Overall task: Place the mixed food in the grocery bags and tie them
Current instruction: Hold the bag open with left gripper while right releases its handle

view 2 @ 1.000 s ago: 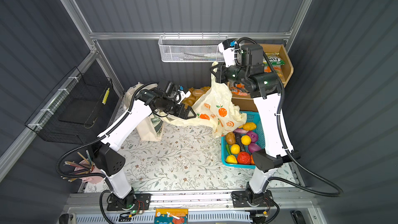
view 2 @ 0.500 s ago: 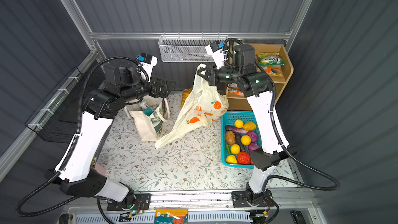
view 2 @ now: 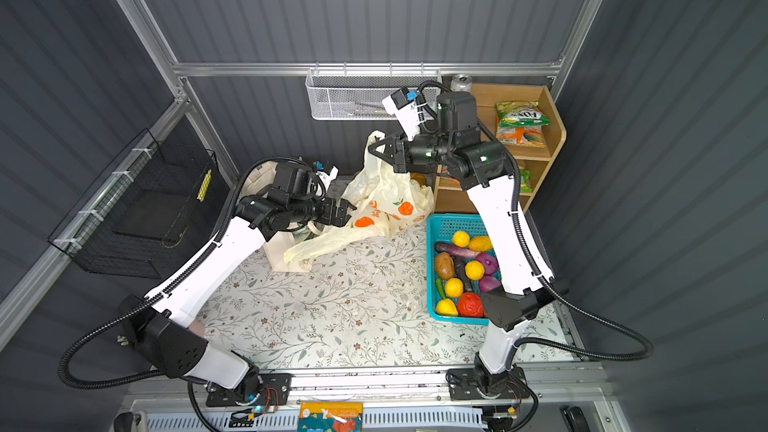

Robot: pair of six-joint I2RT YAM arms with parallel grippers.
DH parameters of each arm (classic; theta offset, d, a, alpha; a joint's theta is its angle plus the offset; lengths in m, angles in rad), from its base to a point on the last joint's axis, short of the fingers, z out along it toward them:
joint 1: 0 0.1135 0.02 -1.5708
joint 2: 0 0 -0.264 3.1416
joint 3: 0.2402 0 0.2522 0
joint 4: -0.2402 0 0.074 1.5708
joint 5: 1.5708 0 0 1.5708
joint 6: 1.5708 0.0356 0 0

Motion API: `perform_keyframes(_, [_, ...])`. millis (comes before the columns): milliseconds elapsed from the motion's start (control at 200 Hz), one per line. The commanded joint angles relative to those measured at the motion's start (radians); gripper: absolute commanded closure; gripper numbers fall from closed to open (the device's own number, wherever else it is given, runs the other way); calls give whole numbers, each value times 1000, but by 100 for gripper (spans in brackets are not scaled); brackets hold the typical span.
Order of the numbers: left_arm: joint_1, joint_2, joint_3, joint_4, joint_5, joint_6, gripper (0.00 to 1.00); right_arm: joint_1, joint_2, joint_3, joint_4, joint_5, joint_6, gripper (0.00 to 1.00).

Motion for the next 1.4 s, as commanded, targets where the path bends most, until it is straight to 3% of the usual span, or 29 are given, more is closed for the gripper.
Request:
perform_keyframes(0, [-4, -18, 40, 73, -41, 18, 0, 5, -41, -66, 24, -31, -25, 100])
perform_keyframes(320, [-5, 46, 18, 134, 147, 23, 0, 4, -81, -133, 48, -39, -35, 100])
perform_keyframes(570, [-5, 82, 6, 185, 116, 25, 0, 7, -116, -156, 51, -80, -34, 100])
perform_keyframes(670, [-5, 114, 41, 202, 187, 48, 1, 9, -153, -212, 78, -52, -37, 100])
perform_keyframes(715, [-5, 121, 44, 215, 267, 57, 8, 8, -164, -234, 88, -28, -44, 100])
perform_keyframes(765, [-5, 124, 41, 223, 360, 72, 22, 4, -166, -244, 88, -3, -48, 100])
perform_keyframes(876, [-4, 118, 26, 225, 466, 61, 68, -17, -161, -260, 108, 7, -30, 100])
perform_keyframes(956, [-4, 91, 4, 233, 430, 38, 100, -31, -174, -292, 148, 4, -9, 100])
perform_keyframes(1166, [-2, 4, -5, 216, 144, -27, 100, -76, -239, -438, 249, 22, 67, 95])
perform_keyframes(1191, [-2, -6, -5, 214, 114, -41, 100, -80, -249, -457, 259, 34, 80, 91])
perform_keyframes(1271, [-2, -18, 26, 166, 53, -66, 100, -106, -269, -498, 247, 92, 125, 59])
perform_keyframes(1336, [-2, -7, 71, 84, 13, -95, 100, -151, -293, -556, 227, 125, 187, 46])
perform_keyframes(1391, [-2, -7, 81, 40, -6, -117, 100, -202, -352, -666, 268, 173, 268, 41])
